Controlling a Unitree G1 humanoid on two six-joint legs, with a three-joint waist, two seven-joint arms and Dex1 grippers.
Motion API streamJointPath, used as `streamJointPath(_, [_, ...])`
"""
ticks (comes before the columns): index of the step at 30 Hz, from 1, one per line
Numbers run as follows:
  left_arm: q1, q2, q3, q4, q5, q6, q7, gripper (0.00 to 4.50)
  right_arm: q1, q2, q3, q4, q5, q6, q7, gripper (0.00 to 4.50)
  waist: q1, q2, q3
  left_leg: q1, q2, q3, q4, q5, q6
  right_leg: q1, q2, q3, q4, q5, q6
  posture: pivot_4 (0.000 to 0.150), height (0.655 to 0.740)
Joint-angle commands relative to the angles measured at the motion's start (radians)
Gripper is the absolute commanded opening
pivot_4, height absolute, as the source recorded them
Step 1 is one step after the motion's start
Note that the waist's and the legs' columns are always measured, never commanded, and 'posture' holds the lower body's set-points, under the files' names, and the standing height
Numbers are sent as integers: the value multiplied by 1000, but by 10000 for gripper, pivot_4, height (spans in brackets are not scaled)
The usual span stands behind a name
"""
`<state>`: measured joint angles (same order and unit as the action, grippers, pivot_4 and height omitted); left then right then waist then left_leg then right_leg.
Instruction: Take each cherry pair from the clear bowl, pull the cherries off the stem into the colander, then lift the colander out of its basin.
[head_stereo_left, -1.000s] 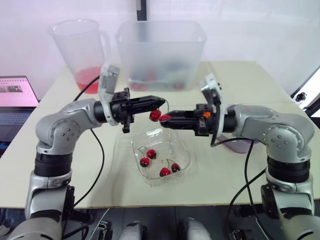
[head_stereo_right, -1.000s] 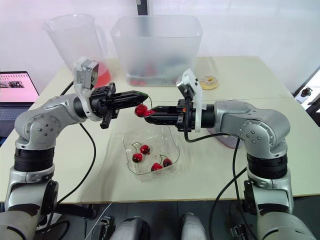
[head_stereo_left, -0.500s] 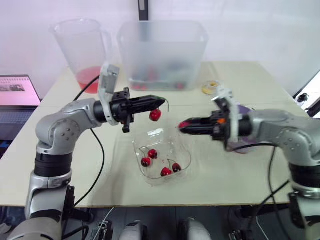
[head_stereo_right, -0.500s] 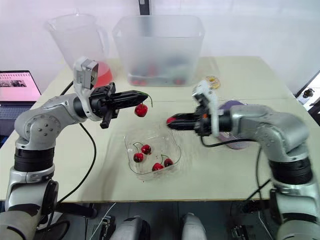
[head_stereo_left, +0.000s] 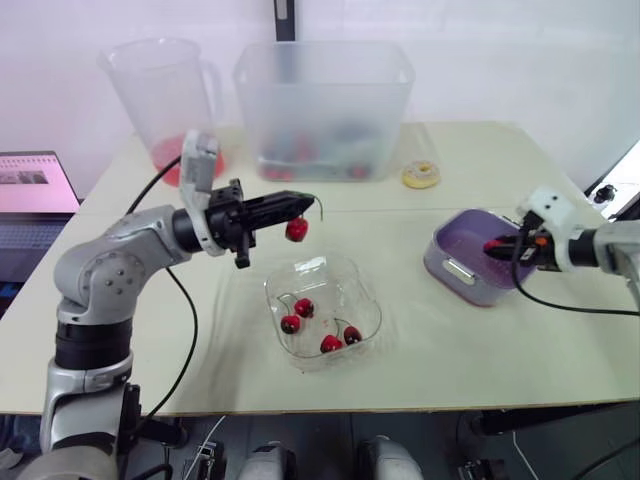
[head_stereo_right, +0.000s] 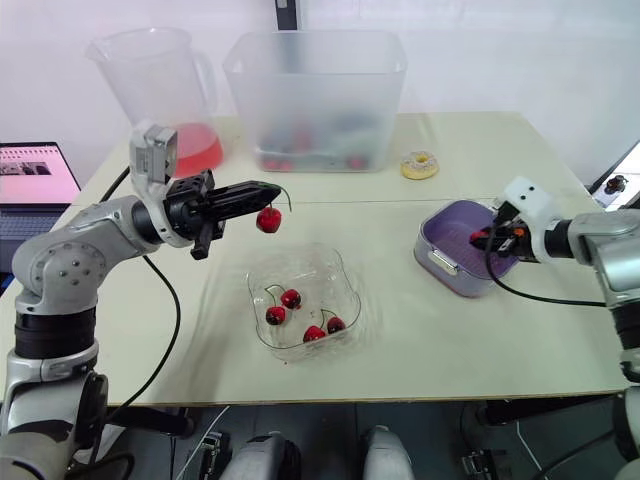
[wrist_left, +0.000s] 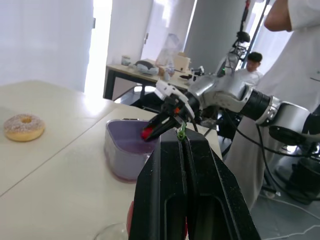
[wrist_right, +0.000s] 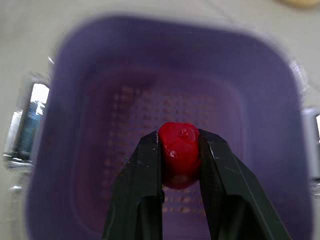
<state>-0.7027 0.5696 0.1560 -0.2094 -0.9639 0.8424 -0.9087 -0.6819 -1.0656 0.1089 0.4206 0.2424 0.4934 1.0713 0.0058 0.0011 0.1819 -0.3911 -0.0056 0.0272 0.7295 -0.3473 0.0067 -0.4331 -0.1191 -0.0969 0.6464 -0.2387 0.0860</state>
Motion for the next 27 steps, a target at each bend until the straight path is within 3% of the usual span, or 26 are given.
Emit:
streamJointPath(1, [3,4,43,-55,-33,-8,30,0,-56,9,-3,35,-47,-43,30,11039,2,0,0,0,0,0,0,0,0,0,0,0,0,0,0,1500,6886])
streamJointPath(5, [1,-2,55,-78,-61,4,71,0,-114,20,4,67,-84,-38,58,28455,7,1,0,0,0,0,1,0,0,1,0,0,0,0,0,1500,6886])
streamJointPath(8, [-1,-5,54,-76,-71,0,83,0,-145,10,10,69,-111,-45,75,43899,7,1,0,0,-1,-1,1,0,0,1,0,0,0,0,0,1500,6886])
streamJointPath(15, [3,-14,53,-61,-75,-15,90,0,-247,-3,-71,-55,-39,86,126,44535,5,3,2,0,0,-1,1,0,-1,1,0,-1,0,0,0,1500,6886])
streamJointPath(19, [-7,-17,51,-56,-78,-13,89,0,-313,74,-198,-270,213,378,142,44535,2,5,3,0,1,-1,1,0,-1,1,1,-1,0,0,0,1500,6886])
streamJointPath(21, [-15,-23,49,-50,-82,-11,88,0,-309,134,-242,-385,333,510,111,44535,5,3,2,0,1,-2,1,0,-1,1,1,-2,0,0,0,1500,6886])
streamJointPath(23, [-23,-28,41,-42,-85,-9,81,0,-289,283,-278,-509,455,616,13,44535,6,3,2,0,1,-3,1,0,-1,3,0,-3,-1,0,0,1500,6886])
streamJointPath(27, [-29,-32,28,-35,-82,-11,73,0,-229,471,-283,-631,541,684,-134,44535,11,3,2,0,-1,-5,2,0,-1,3,-1,-3,1,0,0,1500,6886])
